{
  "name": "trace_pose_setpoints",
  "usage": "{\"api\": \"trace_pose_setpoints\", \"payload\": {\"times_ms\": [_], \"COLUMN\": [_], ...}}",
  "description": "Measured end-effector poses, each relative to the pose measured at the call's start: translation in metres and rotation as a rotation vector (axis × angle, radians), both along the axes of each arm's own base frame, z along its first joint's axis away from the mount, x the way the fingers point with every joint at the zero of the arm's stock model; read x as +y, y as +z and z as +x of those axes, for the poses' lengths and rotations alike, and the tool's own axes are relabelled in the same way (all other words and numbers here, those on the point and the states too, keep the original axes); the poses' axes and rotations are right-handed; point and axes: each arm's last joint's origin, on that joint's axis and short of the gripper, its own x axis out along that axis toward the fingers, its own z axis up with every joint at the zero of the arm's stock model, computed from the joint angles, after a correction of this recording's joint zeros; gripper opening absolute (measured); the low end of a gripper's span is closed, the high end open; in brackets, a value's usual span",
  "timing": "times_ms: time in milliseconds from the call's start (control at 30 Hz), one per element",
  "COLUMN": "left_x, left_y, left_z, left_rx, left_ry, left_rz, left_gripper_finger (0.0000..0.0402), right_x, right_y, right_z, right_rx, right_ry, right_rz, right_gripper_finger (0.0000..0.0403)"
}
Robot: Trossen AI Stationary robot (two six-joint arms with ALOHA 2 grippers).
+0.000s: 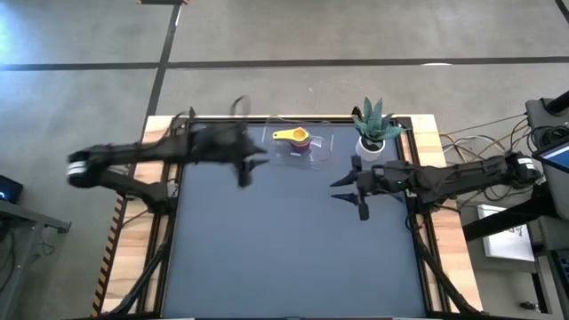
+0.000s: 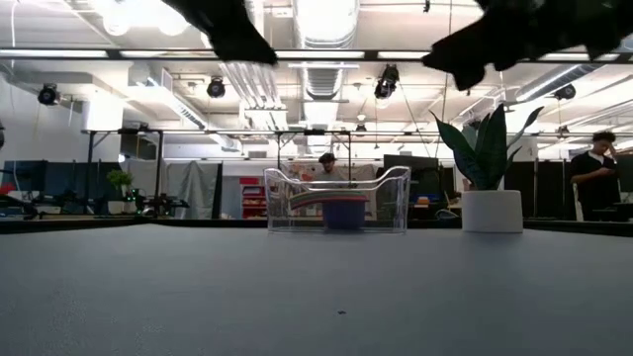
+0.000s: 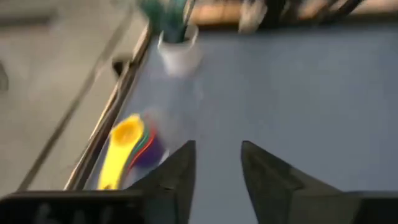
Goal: Nest measuring cups in basket
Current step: Return to Home Position
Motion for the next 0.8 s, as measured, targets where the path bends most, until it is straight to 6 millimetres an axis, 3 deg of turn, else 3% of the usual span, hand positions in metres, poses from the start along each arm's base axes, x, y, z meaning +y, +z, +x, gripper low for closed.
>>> {"api": "trace_pose_setpoints", "payload": {"times_ms": [133,267,467,800], "left_x": [-0.05,-0.071,-0.08,-0.077], "left_y": [-0.013,-0.04,-0.085,-0.14], "left_z": [-0.04,-0.072,-0.103,-0.133], "left_rx": [-0.232,-0.361,-0.408,-0.441], "left_ry": [-0.07,-0.139,-0.187,-0.206], "left_rz": [-0.017,-0.074,-0.128,-0.148], "left_gripper_finger": [0.0062,0.0011,0.0004,0.0], "right_x": [0.0,-0.001,-0.001,-0.002], "right_y": [-0.007,-0.014,-0.029,-0.065], "right_z": [-0.02,-0.036,-0.055,-0.077], "right_rx": [-0.065,-0.099,-0.159,-0.264], "right_ry": [-0.002,-0.002,-0.004,-0.009], "right_rz": [0.011,0.01,0.042,0.045], "right_gripper_finger": [0.0137,0.0137,0.0136,0.0136]}}
